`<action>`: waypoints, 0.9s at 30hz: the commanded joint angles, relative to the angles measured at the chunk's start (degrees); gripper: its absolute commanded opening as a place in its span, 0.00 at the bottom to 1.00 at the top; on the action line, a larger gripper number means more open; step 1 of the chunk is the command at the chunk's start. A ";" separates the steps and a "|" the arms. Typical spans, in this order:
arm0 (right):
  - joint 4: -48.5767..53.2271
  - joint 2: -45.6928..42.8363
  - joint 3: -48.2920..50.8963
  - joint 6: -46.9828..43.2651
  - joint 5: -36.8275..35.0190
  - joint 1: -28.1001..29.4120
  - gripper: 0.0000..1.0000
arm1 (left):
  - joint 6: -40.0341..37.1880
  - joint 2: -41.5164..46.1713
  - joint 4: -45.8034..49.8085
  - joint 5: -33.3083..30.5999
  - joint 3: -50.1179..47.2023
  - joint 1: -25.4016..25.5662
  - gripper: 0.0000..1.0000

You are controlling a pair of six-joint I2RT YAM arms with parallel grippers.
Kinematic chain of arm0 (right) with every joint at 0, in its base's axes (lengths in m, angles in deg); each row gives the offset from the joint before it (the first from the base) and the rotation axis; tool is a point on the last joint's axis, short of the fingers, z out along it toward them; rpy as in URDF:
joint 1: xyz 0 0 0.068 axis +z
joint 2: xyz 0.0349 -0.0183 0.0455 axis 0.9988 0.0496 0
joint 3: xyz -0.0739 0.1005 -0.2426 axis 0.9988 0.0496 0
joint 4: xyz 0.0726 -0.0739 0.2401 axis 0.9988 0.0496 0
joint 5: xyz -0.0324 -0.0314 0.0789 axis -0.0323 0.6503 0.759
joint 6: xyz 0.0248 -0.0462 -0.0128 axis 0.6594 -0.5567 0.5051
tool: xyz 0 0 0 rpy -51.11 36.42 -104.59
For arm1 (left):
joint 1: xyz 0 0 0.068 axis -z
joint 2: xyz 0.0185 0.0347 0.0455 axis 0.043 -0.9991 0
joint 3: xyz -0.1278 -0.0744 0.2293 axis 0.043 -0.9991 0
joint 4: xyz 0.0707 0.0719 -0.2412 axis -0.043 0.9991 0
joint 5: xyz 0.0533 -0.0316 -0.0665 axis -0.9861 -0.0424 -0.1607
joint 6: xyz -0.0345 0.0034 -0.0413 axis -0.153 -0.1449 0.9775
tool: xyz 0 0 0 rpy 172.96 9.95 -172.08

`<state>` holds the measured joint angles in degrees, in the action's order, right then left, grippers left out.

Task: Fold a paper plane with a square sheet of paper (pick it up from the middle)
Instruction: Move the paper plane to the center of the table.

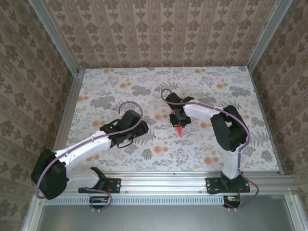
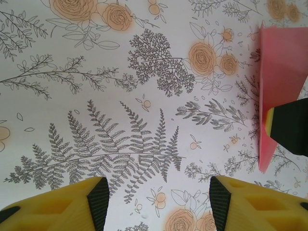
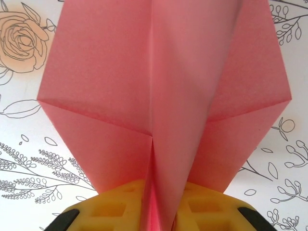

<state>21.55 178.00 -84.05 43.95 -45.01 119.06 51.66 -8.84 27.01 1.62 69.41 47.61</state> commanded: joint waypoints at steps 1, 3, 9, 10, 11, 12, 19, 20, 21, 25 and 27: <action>2.20 1.01 -1.44 0.36 -1.58 -0.41 0.23 | 0.93 1.10 0.82 -1.02 -1.00 -0.65 0.60; 2.19 1.53 -1.47 0.18 -1.32 -0.44 0.24 | 0.93 1.01 0.47 -0.71 -1.12 -0.70 0.60; 1.67 3.67 -1.20 0.01 -0.73 -0.44 0.24 | 0.75 0.22 0.47 -0.27 -0.82 -0.68 0.60; 1.62 4.17 -1.05 -0.04 -0.68 -0.44 0.24 | 0.84 0.13 0.50 -0.28 -0.92 -0.71 0.60; 1.68 4.69 -1.00 0.03 -0.77 -0.44 0.24 | 0.92 0.13 0.44 -0.21 -0.99 -0.67 0.60; 1.65 5.21 -0.77 0.05 -0.79 -0.35 0.24 | 0.92 0.13 0.37 -0.19 -0.99 -0.68 0.60; 2.89 7.20 -1.12 -0.22 -2.76 0.40 0.18 | 0.77 -0.31 0.68 -0.01 -0.50 -0.71 0.60; 3.40 6.88 -1.53 -0.31 -3.33 0.53 0.18 | 0.62 -0.39 0.81 -0.09 -0.32 -0.74 0.60; 4.22 6.59 -2.16 -0.58 -3.79 0.62 0.19 | 0.51 -0.40 1.04 -0.19 -0.22 -0.68 0.60; 4.42 1.21 -2.28 -0.23 -7.76 0.99 0.15 | -0.11 -0.40 2.19 -0.77 0.64 -0.79 0.60; 2.93 -2.04 -0.97 0.04 -7.83 0.80 0.15 | -0.39 -0.22 2.88 -1.06 0.94 -0.77 0.60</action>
<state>23.23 180.39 -86.08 43.73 -49.10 120.06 51.61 -8.76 27.49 1.64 69.21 47.37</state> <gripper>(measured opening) 0.150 0.601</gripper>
